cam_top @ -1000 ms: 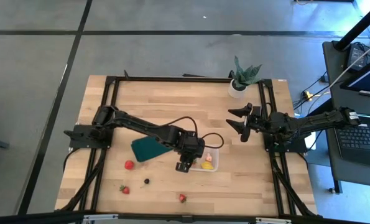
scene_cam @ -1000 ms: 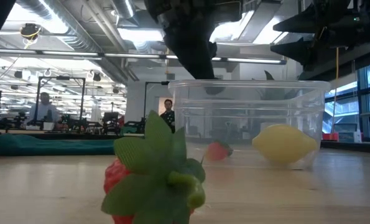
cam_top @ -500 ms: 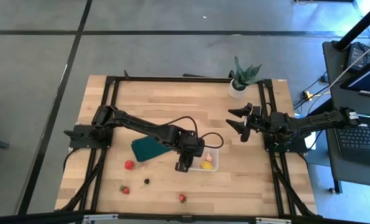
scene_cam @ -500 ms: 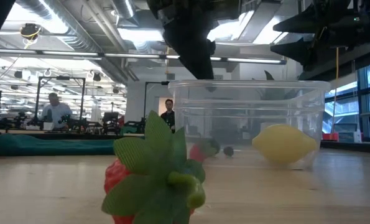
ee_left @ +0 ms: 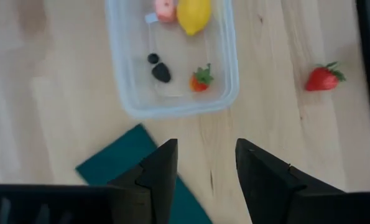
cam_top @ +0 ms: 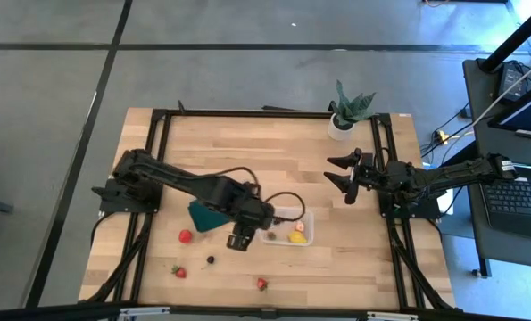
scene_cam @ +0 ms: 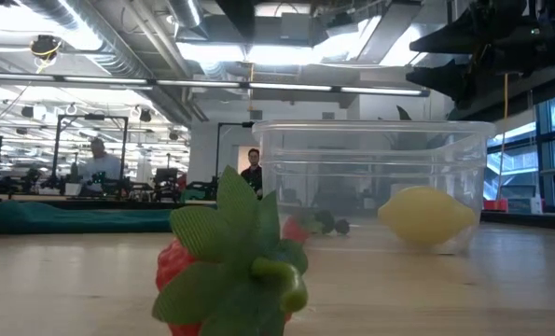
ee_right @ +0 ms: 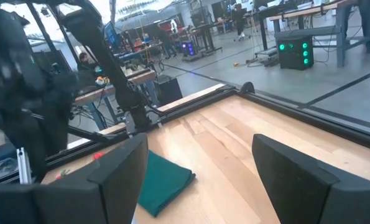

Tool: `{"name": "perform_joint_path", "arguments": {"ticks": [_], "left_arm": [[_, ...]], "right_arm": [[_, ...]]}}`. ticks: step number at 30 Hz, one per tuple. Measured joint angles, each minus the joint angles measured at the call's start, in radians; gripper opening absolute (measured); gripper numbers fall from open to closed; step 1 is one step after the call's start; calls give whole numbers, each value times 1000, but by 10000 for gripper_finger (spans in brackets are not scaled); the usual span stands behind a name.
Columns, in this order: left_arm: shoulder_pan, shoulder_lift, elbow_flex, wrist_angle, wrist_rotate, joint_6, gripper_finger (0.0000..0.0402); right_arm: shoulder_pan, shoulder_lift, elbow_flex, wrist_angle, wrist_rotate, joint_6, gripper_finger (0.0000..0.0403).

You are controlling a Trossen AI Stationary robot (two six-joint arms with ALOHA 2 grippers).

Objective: Pick and placing Produce into tupperware
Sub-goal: Put the cherry into the transparent bin

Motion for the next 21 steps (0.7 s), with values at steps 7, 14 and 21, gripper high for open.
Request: {"name": "perform_joint_path", "arguments": {"ticks": [7, 14, 21], "left_arm": [[-65, -111, -1, -97, -92, -206, 156], [-144, -147, -2, -266, -186, -488, 173], [-216, -144, -2, -331, -173, -614, 215]], "right_arm": [[0, 0, 0, -16, 0, -1, 289], [0, -2, 0, -81, 0, 26, 289], [0, -2, 0, -76, 0, 28, 289]]}}
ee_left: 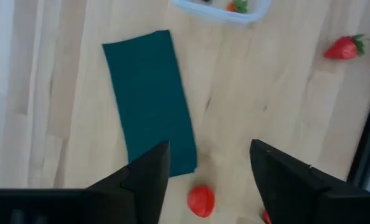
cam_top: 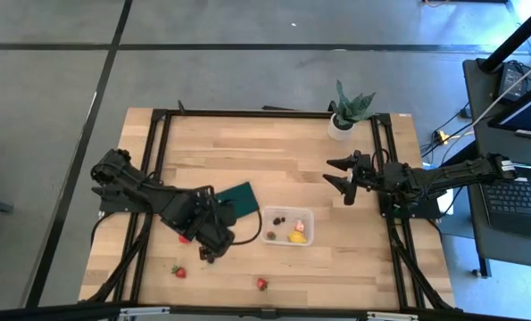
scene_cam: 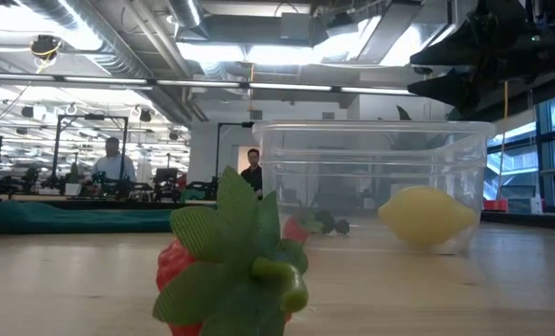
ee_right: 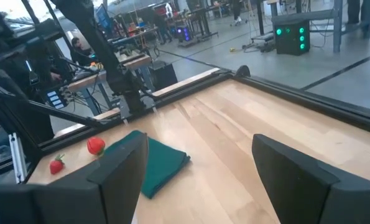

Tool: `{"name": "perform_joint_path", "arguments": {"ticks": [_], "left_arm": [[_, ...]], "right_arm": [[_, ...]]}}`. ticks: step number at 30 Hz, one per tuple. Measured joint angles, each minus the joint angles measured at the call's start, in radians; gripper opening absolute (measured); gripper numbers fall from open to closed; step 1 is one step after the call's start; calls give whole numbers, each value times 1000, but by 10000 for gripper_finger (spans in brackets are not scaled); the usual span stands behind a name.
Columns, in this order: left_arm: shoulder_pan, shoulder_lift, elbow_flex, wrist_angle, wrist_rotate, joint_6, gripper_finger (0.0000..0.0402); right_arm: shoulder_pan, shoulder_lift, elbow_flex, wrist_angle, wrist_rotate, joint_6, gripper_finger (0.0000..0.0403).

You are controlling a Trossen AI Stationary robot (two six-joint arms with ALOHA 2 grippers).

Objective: Pick and placing Produce into tupperware
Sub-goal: Put the cherry into the transparent bin

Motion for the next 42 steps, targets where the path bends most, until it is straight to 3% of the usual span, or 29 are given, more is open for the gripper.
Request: {"name": "perform_joint_path", "arguments": {"ticks": [6, 10, 17, 25, 29, 42], "left_arm": [[-49, 0, -2, -18, -3, -111, 282], [-92, 0, -27, -17, -14, -161, 300], [-165, 0, -229, 21, -24, -267, 298], [-200, 0, -495, 416, 64, -315, 302], [-189, 0, -580, 491, 132, -396, 300], [-144, 0, -608, 549, 202, -569, 300]], "right_arm": [[2, 0, 0, 0, 0, 26, 289], [15, 0, 0, 0, 0, 30, 289], [43, 0, 0, -1, 0, 47, 289], [43, 0, 0, -1, 0, 50, 289], [43, 0, 0, -1, 0, 50, 289], [43, 0, 0, -1, 1, 102, 289]]}}
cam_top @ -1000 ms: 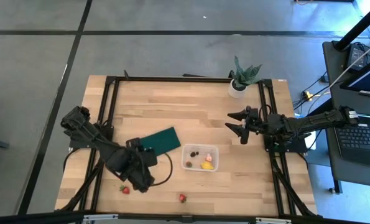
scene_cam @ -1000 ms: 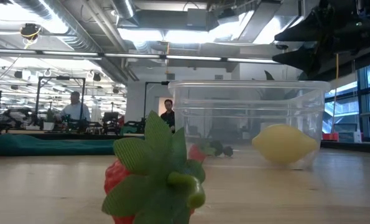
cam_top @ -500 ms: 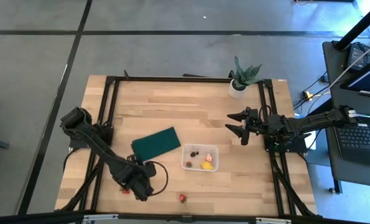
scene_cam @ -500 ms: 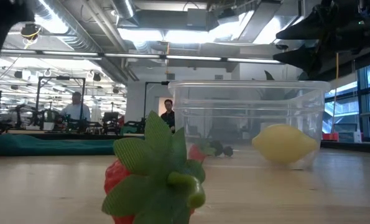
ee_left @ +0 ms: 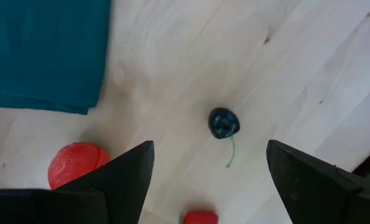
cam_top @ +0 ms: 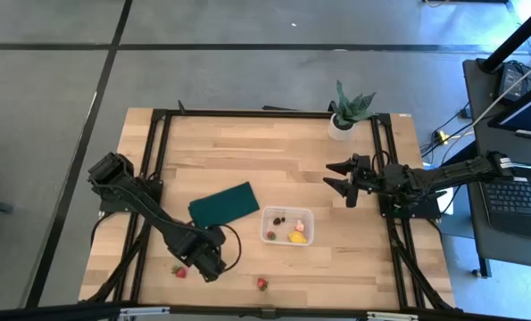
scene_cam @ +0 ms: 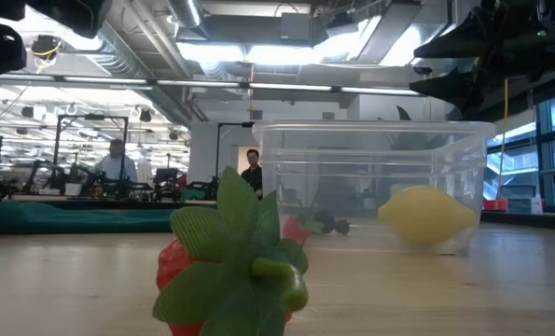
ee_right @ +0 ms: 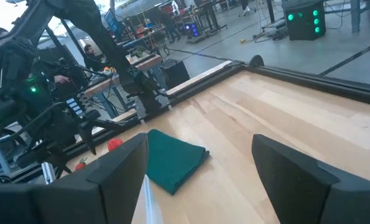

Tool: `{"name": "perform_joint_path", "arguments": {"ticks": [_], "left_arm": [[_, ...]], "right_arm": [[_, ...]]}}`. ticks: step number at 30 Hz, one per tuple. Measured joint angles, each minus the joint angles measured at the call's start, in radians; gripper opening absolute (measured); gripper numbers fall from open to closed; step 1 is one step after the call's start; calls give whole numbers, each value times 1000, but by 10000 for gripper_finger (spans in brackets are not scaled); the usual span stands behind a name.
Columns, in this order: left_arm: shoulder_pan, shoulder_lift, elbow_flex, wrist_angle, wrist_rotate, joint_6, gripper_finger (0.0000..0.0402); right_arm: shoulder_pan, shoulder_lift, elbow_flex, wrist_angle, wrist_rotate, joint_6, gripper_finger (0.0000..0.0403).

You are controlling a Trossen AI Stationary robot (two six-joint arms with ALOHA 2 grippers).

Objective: Pick and placing Produce into tupperware
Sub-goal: Put the cherry into the transparent bin

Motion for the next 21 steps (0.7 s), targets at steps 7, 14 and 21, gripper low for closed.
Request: {"name": "perform_joint_path", "arguments": {"ticks": [7, 14, 21], "left_arm": [[12, 0, -51, 82, -4, -9, 300], [13, 1, -151, 242, 46, -35, 299], [13, 2, -175, 258, 53, -56, 301]], "right_arm": [[0, 0, 0, 0, 0, 26, 289], [0, 0, 0, 0, 0, 28, 289], [0, 0, 0, 0, 1, 27, 289]]}}
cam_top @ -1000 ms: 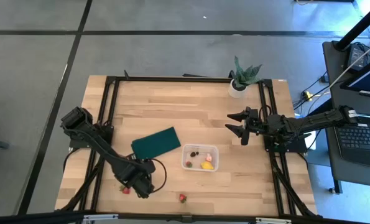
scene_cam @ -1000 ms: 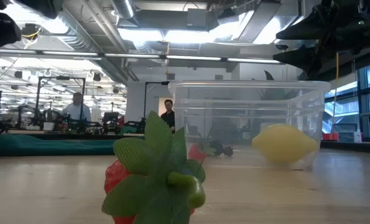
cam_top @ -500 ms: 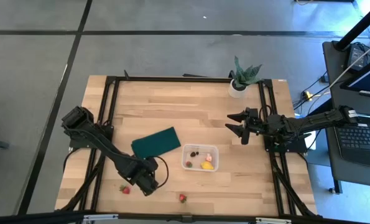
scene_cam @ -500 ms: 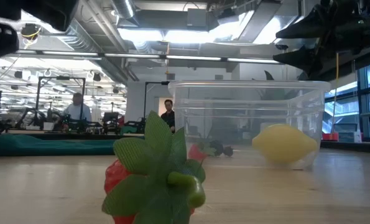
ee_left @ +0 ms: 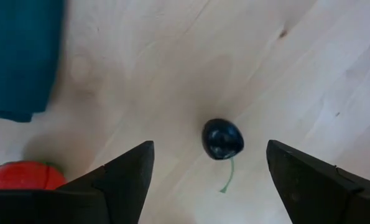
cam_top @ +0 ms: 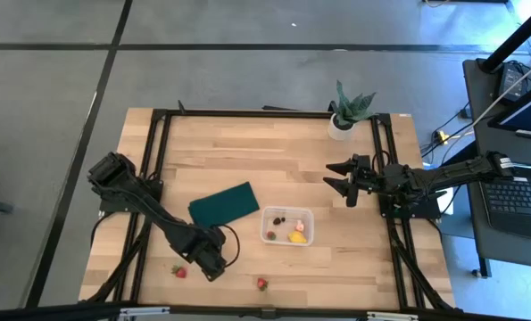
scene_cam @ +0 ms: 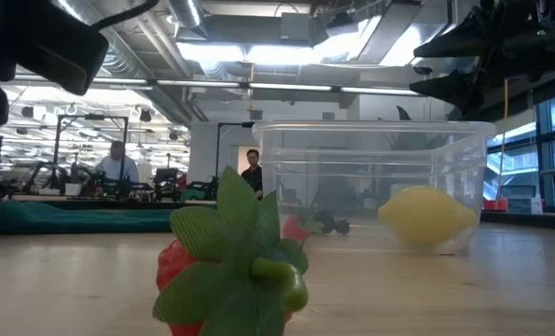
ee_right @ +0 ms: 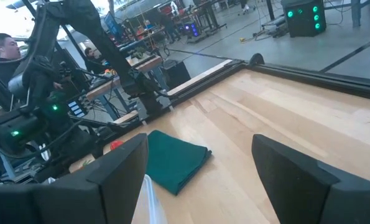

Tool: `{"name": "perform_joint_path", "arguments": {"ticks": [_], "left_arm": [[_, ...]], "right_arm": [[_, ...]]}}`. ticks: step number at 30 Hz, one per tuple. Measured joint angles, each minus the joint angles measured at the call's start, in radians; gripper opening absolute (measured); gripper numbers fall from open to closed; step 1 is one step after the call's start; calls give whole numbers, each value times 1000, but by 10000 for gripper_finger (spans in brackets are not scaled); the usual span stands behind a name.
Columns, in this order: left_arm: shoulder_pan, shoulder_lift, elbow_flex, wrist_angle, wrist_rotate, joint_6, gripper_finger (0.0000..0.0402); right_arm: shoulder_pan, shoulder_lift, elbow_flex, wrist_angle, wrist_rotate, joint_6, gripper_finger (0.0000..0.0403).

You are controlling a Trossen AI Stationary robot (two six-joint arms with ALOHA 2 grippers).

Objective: Pick and placing Produce into tupperware
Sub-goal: Put the cherry into the transparent bin

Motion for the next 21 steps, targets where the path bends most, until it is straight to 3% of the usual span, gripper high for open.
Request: {"name": "perform_joint_path", "arguments": {"ticks": [9, 21], "left_arm": [[0, 89, -6, 62, 40, -2, 297], [8, 93, 11, 49, 31, -3, 294]], "right_arm": [[0, 1, 0, -3, 0, -2, 289], [0, 1, 0, -3, 1, -4, 289]]}}
